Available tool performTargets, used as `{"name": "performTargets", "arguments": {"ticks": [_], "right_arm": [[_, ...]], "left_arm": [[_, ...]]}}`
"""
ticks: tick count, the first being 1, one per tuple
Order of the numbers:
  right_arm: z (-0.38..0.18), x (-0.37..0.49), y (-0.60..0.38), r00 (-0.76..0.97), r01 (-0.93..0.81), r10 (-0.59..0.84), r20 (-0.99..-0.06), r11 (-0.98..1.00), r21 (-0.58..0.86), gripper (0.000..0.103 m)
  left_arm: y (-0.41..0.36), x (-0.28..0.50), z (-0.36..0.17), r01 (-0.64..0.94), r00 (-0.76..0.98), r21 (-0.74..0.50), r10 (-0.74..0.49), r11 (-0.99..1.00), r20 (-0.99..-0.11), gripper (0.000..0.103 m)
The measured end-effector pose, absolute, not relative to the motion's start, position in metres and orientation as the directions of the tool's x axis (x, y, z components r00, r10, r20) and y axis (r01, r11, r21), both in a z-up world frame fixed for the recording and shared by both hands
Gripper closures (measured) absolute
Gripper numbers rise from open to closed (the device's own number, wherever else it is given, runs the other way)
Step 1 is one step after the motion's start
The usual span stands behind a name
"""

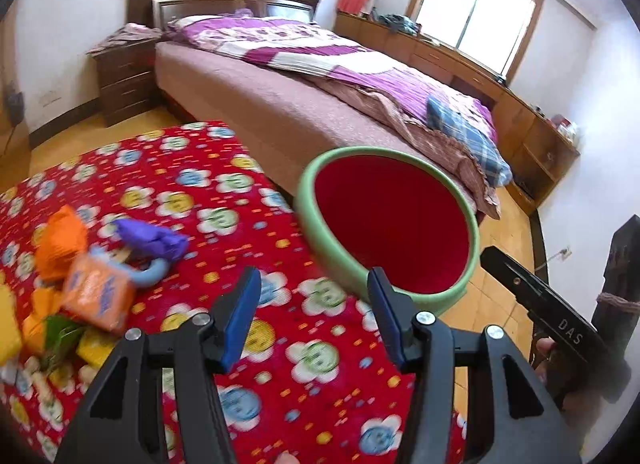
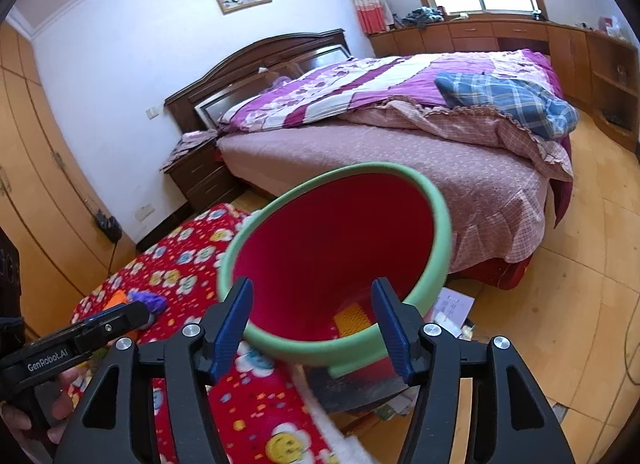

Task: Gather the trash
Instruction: 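Move both tools back over the bedspread toward the remaining trash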

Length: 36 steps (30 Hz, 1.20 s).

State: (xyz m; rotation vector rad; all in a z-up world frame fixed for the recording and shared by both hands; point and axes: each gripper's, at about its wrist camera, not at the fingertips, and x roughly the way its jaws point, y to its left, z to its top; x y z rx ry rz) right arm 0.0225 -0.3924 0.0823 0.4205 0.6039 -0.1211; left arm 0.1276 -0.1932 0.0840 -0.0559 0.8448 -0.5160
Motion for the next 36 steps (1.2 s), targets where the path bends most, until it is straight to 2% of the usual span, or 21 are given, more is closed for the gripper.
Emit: {"name": "performTargets", "arguments": {"ticks": [16,24,27,36], "right_arm": [[0.089,0.019,-0.321,0.8,0.124,0.11,-0.59,0.932,0.342,0.036],[0.095,0.019,-0.295,0.799,0.077,0.14,-0.585,0.94,0.331,0.032],[0.094,0.02,-0.289,0.794,0.067,0.149,-0.589,0.942,0.329,0.031],[0.086,0.022,-0.277,0.776,0.056,0.167,-0.607,0.942,0.332,0.03]], "left_arm": [[-0.092,0.103,0.095,0.221,0.648,-0.266,-0.345,0.938,-0.679,0.047],[-0.043,0.098,0.099,0.128,0.689,-0.232,-0.255,0.964,-0.679,0.046],[-0.025,0.1,0.096,0.097,0.698,-0.195,-0.206,0.976,-0.686,0.038],[0.029,0.116,0.077,-0.002,0.692,-0.14,-0.099,0.99,-0.715,0.03]]}}
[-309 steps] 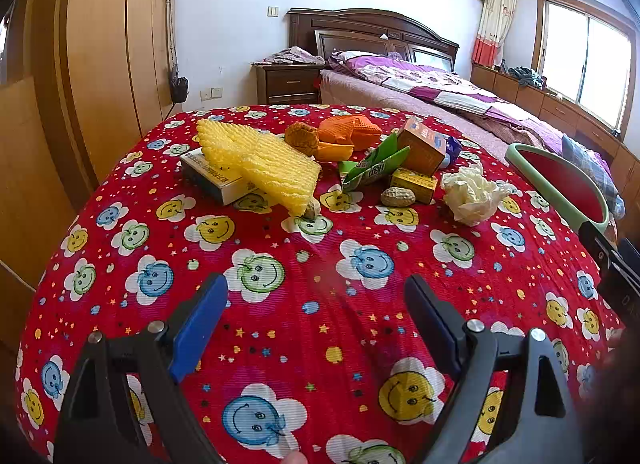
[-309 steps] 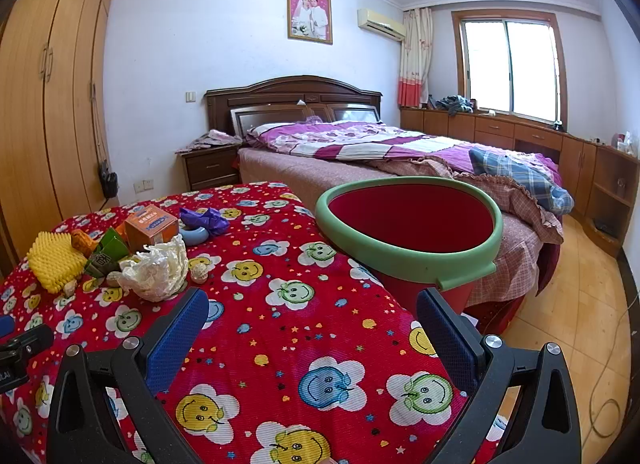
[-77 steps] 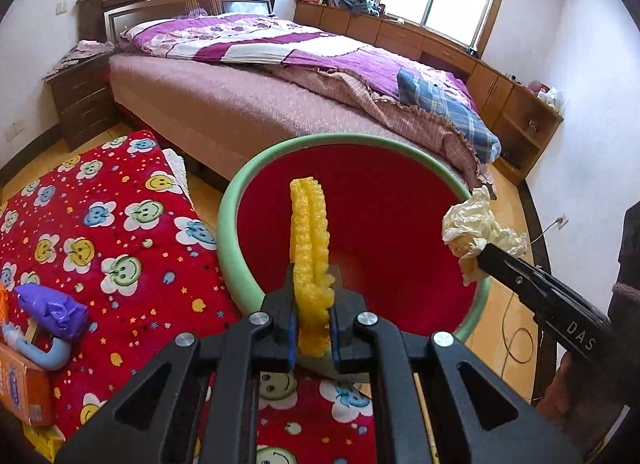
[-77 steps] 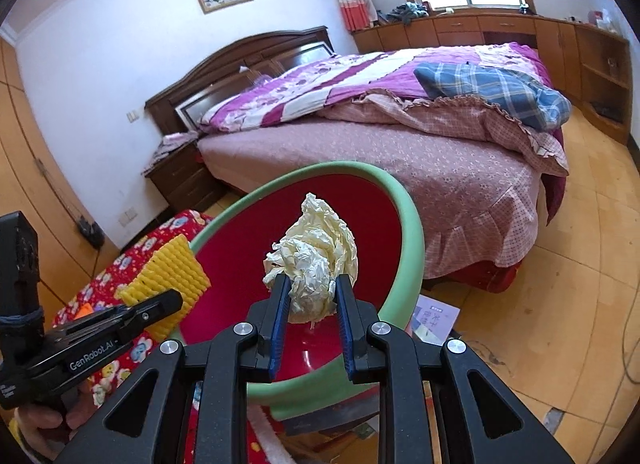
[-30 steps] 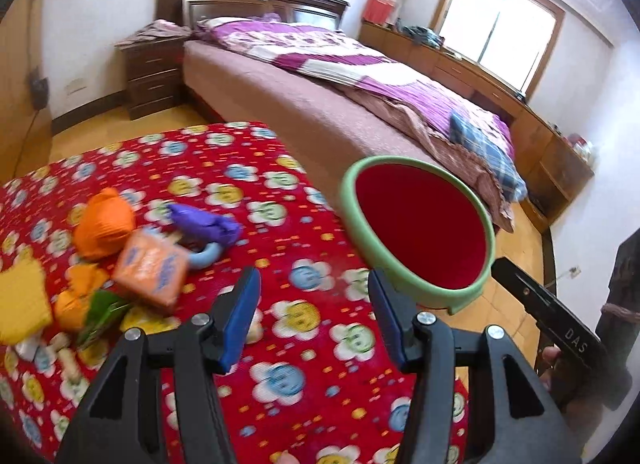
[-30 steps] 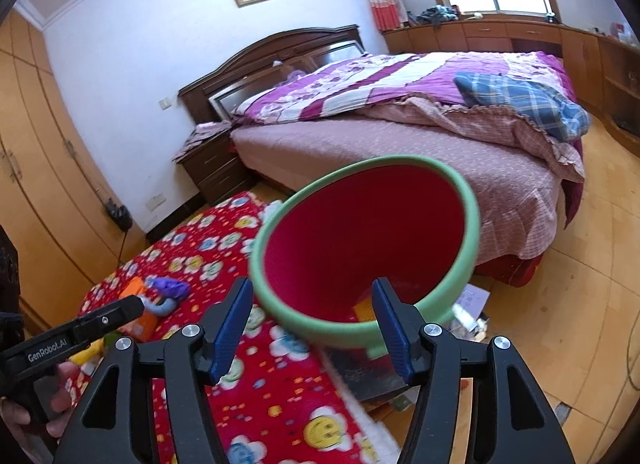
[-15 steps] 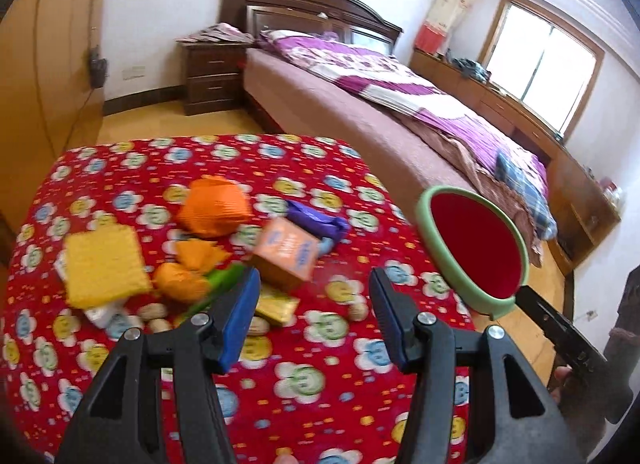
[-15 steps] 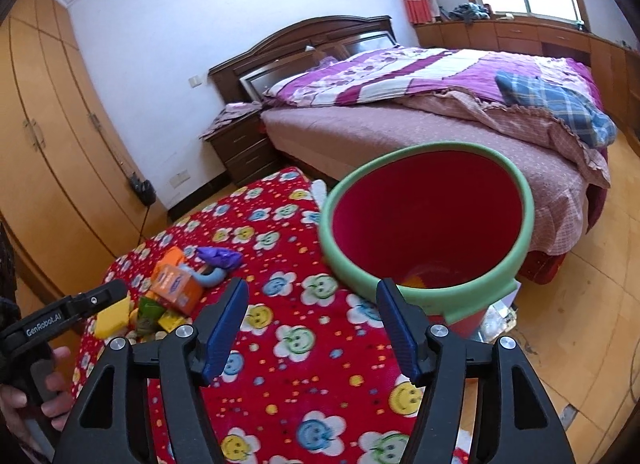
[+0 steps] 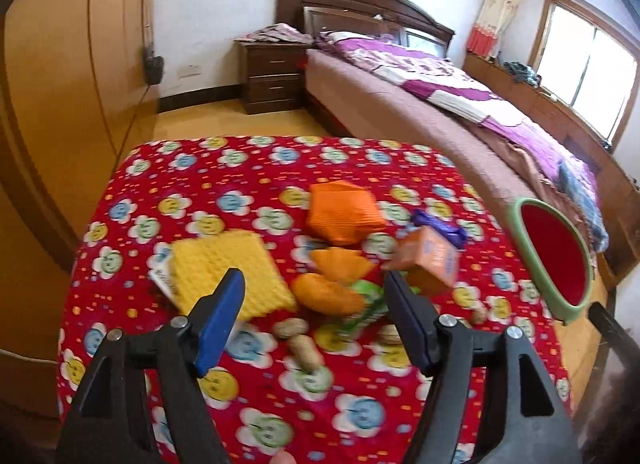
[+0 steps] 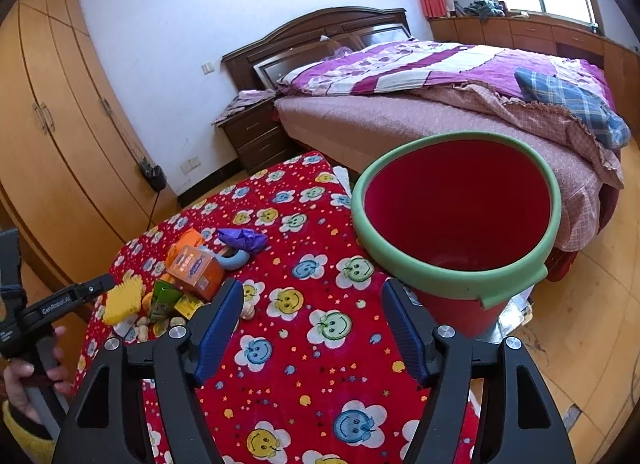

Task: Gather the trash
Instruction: 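Move both tools back over the bedspread toward the remaining trash, then grasp another yellow foam net with the left gripper while the right gripper grasps the orange box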

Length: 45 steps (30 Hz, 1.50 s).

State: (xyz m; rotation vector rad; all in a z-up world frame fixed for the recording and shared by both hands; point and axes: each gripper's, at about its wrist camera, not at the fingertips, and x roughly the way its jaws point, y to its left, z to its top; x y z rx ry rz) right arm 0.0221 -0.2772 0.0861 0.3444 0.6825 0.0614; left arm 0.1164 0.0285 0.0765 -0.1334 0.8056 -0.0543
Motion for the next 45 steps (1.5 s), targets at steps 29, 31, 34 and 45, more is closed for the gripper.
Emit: {"name": "performTargets", "arguments": {"ticks": [29,31,34,45], "right_arm": [[0.066,0.041,-0.255,0.727,0.05,0.172,-0.665,0.952,0.302,0.03],[0.066,0.044,-0.251,0.723,0.041,0.172,-0.669,0.956,0.291,0.03],[0.067,0.048,-0.245,0.72,0.028,0.176,-0.671,0.959,0.282,0.03],[0.071,0.07,-0.205,0.697,-0.051,0.231,-0.678,0.96,0.275,0.03]], "left_arm": [[0.082,0.16,0.018,-0.141,0.66,-0.178,-0.041,0.974,-0.75,0.044],[0.082,0.159,0.023,-0.127,0.684,-0.21,-0.068,0.969,-0.726,0.055],[0.082,0.156,0.031,-0.079,0.709,-0.258,-0.127,0.963,-0.694,0.082],[0.071,0.141,0.039,0.032,0.738,-0.336,-0.249,0.941,-0.627,0.093]]}}
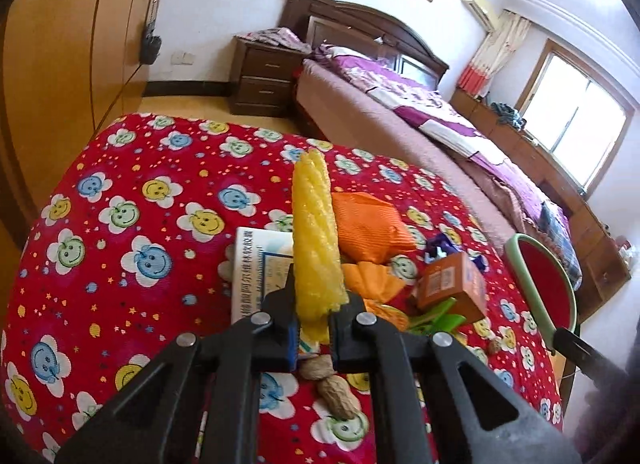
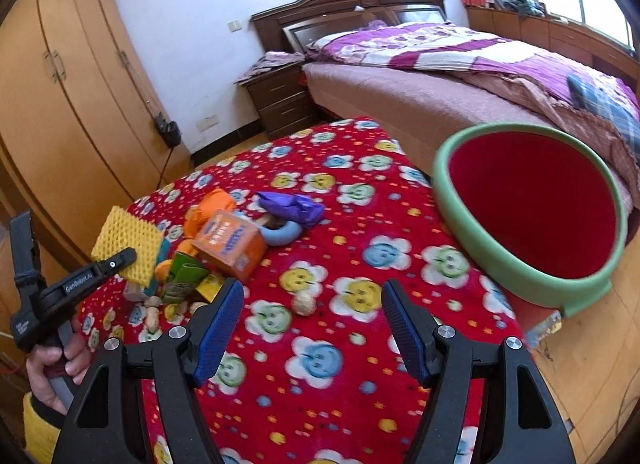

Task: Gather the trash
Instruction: 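Grasp another yellow foam net with the left gripper while the right gripper grasps the orange box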

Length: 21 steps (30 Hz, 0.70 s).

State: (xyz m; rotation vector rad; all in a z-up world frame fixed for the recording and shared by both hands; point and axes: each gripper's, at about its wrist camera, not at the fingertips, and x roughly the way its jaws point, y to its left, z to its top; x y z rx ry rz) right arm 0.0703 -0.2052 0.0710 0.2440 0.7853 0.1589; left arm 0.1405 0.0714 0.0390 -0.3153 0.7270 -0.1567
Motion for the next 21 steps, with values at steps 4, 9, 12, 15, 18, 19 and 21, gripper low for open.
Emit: {"name": "performTargets", "arguments": {"ticks": [4,9,12,15,18,19,21], "right_arm": [[0.071,0.085,-0.185,0.679,-0.086,0.268,-0.684,0.954,0.289,0.03],[0.069,0.113,-0.159,0.658,-0.108,0.306,-0.688,0.943,0.316,0.03],[0.064,0.127,-0.147,0.64,-0.11,0.315,-0.7,0.94,0.323,0.03],[0.058,0.14,-0.136,0.62,-0.108,0.324,-0.714,0.937,0.332,0.03],[0.05,0.148,-0.128,0.601,-0.107,0.335,-0.726,0.933,0.343,0.03],[0.048,0.149,-0.127,0.597,-0.104,0.338,-0.728,0.932,0.348,0.03],[0.045,0.151,-0.127,0.599,-0.099,0.348,-0.721,0.926,0.364,0.03]], "left_arm": [[0.067,0.135,0.041,0.04,0.752,-0.33,-0.246,0.943,-0.611,0.093],[0.066,0.133,0.038,0.056,0.759,-0.33,-0.255,0.942,-0.599,0.093],[0.064,0.133,0.037,0.058,0.765,-0.318,-0.247,0.946,-0.595,0.093],[0.062,0.133,0.036,0.067,0.766,-0.317,-0.252,0.946,-0.592,0.093],[0.061,0.132,0.036,0.073,0.769,-0.313,-0.253,0.947,-0.586,0.093],[0.06,0.132,0.036,0.077,0.771,-0.311,-0.254,0.947,-0.584,0.093],[0.059,0.131,0.036,0.08,0.773,-0.309,-0.255,0.948,-0.581,0.093]]}}
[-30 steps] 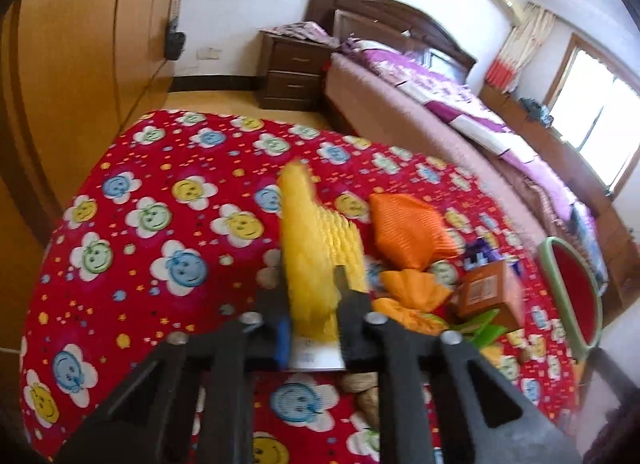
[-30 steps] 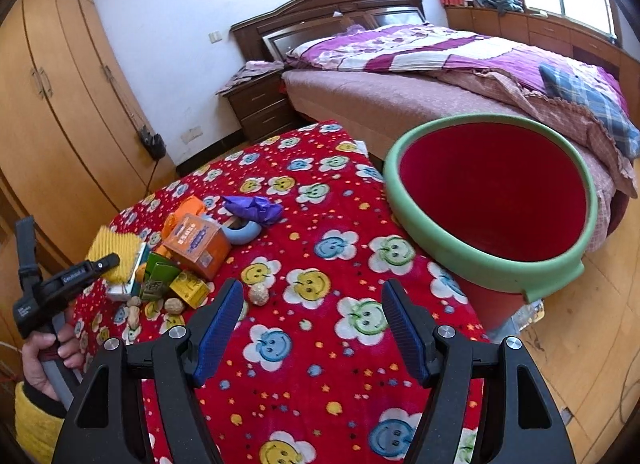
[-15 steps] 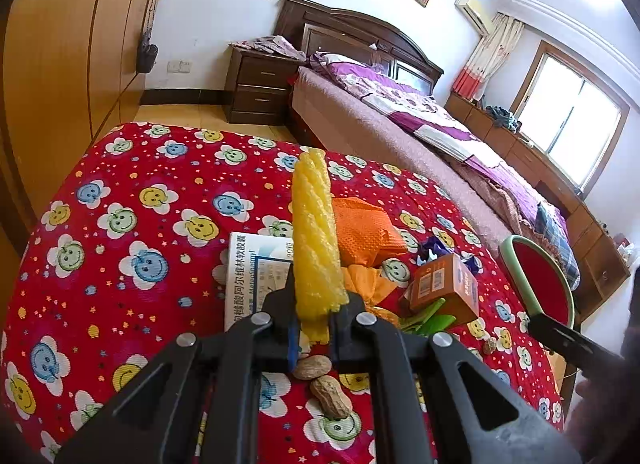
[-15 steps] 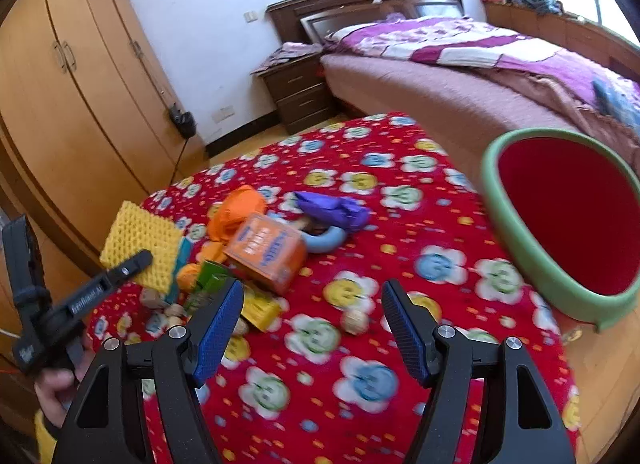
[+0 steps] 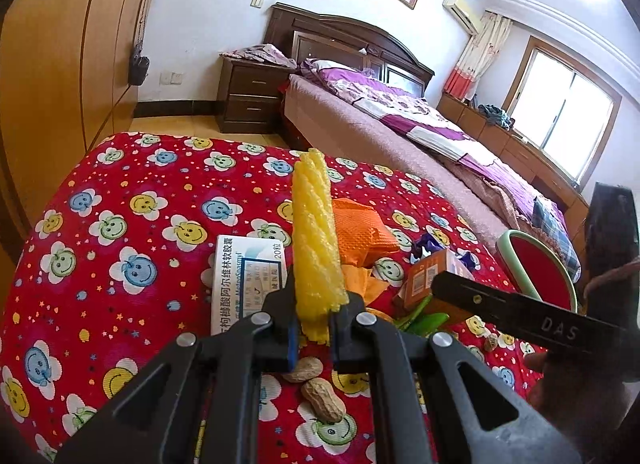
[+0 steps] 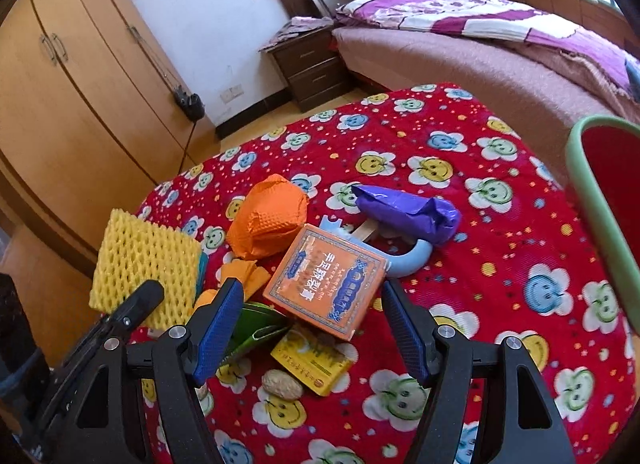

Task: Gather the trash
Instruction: 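Grasp another yellow foam net with the left gripper while the right gripper grasps the orange box, then carry both items over the red bucket and open both grippers to drop them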

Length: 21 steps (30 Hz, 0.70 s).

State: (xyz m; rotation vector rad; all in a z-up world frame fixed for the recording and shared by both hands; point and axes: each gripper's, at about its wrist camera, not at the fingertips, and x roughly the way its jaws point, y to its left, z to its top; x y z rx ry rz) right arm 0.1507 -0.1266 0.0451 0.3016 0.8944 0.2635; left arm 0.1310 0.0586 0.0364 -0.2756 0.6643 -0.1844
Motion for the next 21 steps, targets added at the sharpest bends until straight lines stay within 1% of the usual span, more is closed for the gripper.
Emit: {"name": "performTargets", "arguments": {"ticks": [2,3,4,14,21], "right_arm": [[0.044,0.153,-0.128,0.607,-0.091,0.347,-0.715,0.924,0.371,0.031],[0.043,0.153,-0.13,0.61,-0.086,0.344,-0.714,0.924,0.373,0.04],[0.042,0.152,-0.132,0.608,-0.085,0.349,-0.713,0.922,0.379,0.043],[0.056,0.125,-0.159,0.648,-0.08,0.383,-0.658,0.894,0.442,0.044],[0.076,0.096,-0.182,0.69,-0.097,0.392,-0.608,0.883,0.459,0.043]], "left_arm": [[0.057,0.131,0.037,0.084,0.773,-0.307,-0.256,0.948,-0.58,0.093],[0.055,0.131,0.036,0.083,0.773,-0.304,-0.254,0.949,-0.581,0.093],[0.054,0.131,0.036,0.084,0.772,-0.302,-0.253,0.95,-0.583,0.093],[0.039,0.115,0.054,0.114,0.783,-0.292,-0.267,0.95,-0.562,0.093],[0.025,0.099,0.069,0.145,0.776,-0.327,-0.313,0.934,-0.548,0.093]]}}
